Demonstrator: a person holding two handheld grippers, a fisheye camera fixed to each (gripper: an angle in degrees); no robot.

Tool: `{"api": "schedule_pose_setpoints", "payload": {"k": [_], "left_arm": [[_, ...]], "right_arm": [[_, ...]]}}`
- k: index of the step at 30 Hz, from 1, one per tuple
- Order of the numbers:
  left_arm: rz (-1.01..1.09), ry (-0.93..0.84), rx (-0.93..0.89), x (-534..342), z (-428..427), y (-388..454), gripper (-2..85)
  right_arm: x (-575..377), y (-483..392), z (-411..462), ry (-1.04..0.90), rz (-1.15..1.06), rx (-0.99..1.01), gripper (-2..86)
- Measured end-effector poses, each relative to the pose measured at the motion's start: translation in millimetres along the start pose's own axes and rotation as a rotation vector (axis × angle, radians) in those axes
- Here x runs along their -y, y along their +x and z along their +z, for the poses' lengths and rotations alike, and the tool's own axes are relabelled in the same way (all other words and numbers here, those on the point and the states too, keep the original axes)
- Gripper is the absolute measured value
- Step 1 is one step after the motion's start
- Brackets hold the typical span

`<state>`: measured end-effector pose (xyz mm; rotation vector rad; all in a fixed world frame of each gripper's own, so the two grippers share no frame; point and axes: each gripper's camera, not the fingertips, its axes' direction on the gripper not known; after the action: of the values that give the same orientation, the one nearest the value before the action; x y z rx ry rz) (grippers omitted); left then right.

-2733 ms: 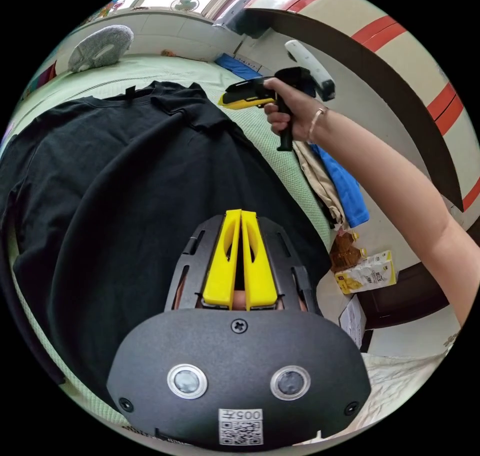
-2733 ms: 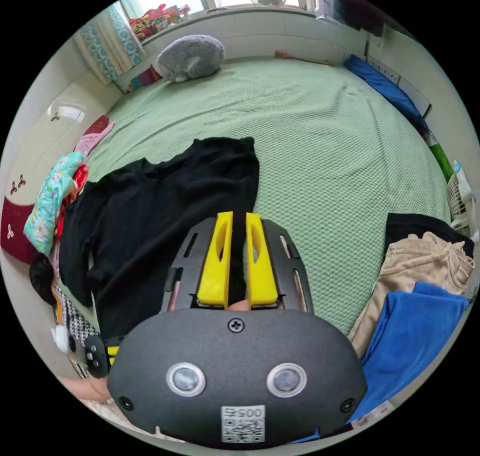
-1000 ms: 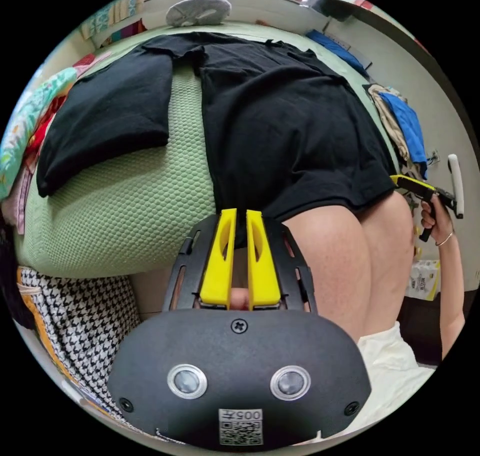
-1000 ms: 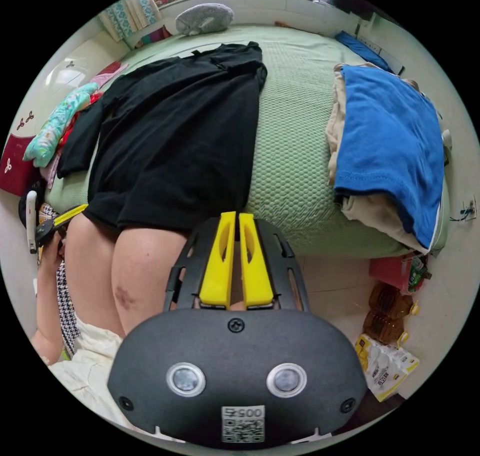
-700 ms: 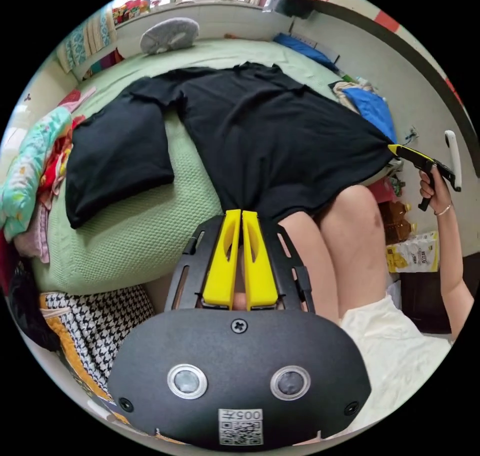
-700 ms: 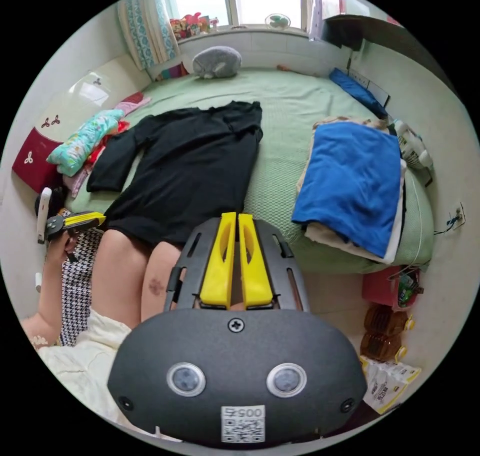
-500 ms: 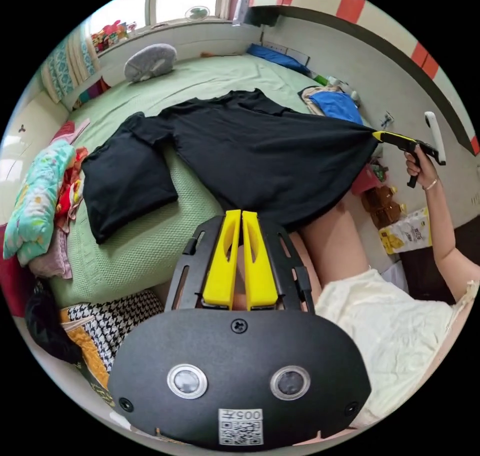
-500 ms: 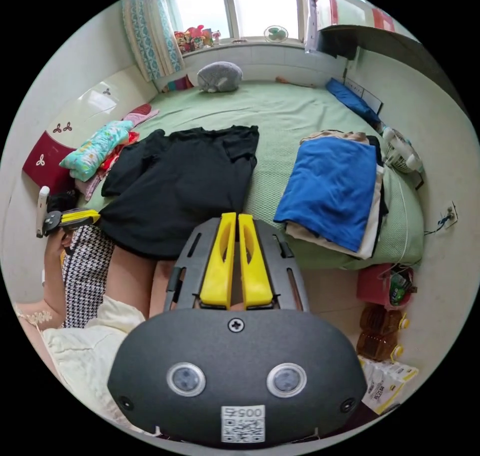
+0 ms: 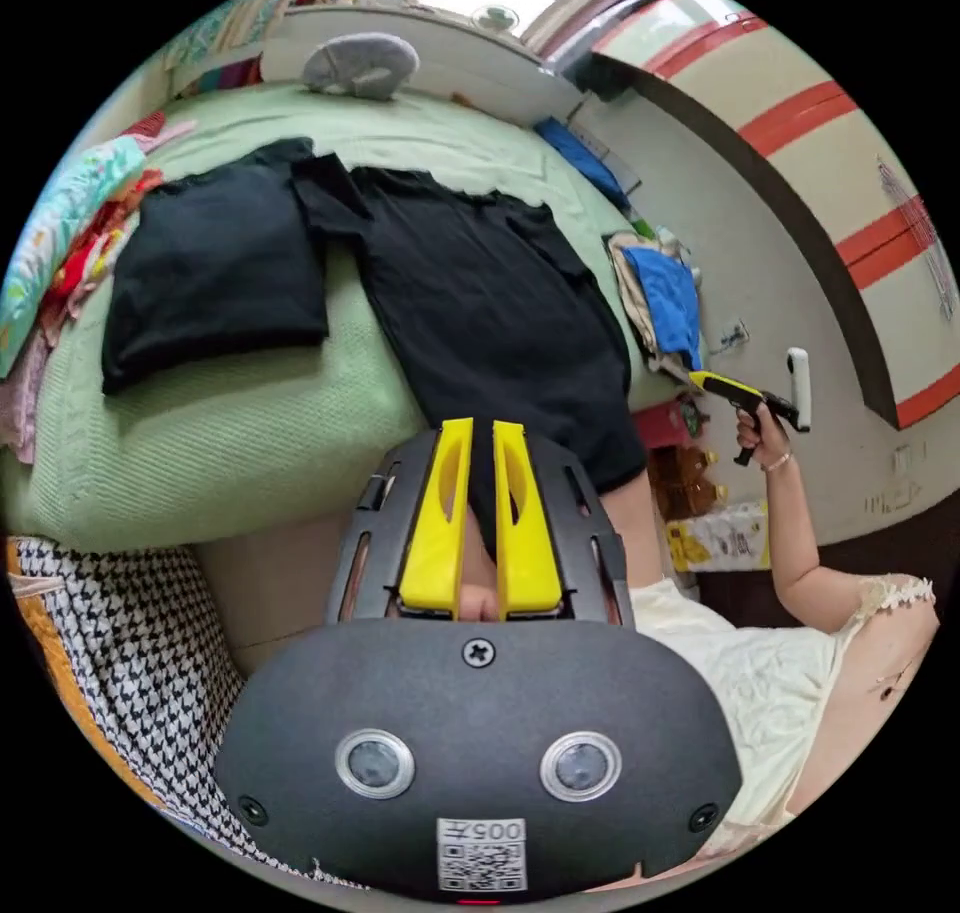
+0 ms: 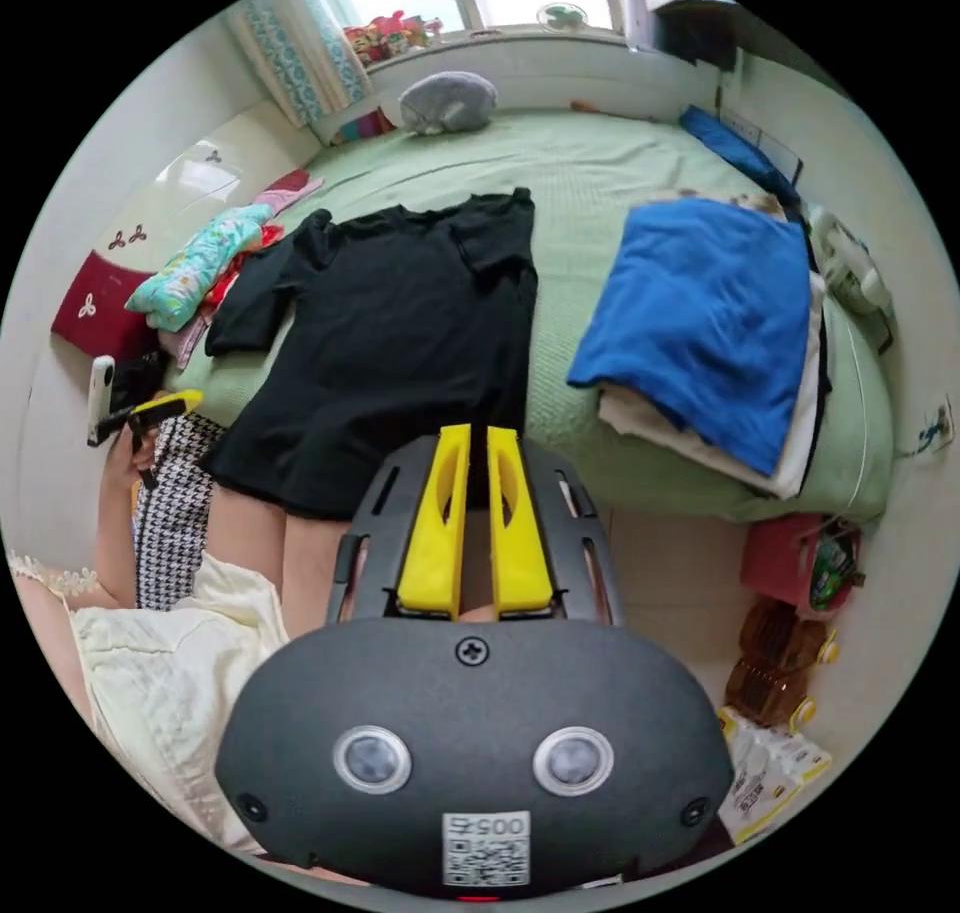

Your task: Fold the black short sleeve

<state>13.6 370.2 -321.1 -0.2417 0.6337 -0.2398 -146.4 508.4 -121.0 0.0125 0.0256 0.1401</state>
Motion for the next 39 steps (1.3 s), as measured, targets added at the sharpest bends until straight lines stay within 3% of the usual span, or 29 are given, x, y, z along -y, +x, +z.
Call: {"api": "schedule_pose_setpoints", "payload": {"k": [4,7,15,21,31,39], "left_arm": [[-0.093,0.156,0.167,47.7,-1.9,-28.2,6.3],[-0.155,0.163,0.241,79.8,17.6,-51.5,7.7],[-0.172,0.093,0.236,129.9,61.3,-78.8,10.3],[-0.241,0.167,0.235,136.8,60.6,-90.3,9.8],[-0.314,0.120,0.195,155.9,76.0,-96.5,4.6],[-0.108,0.224,0.262,165.3,71.2,-36.9,0.8]], "right_arm": [[29.5,-52.8,29.5,0.004,-0.138,0.005,1.6],[36.6,-84.6,56.2,-0.015,-0.206,0.026,0.8],[47.7,-116.2,101.5,-0.091,-0.270,-0.015,0.5],[53.1,-124.3,113.9,-0.110,-0.296,0.002,0.2],[56.2,-122.7,122.9,-0.097,-0.257,0.004,-1.2],[60.6,-116.8,122.7,-0.086,-0.240,0.007,-1.5]]}}
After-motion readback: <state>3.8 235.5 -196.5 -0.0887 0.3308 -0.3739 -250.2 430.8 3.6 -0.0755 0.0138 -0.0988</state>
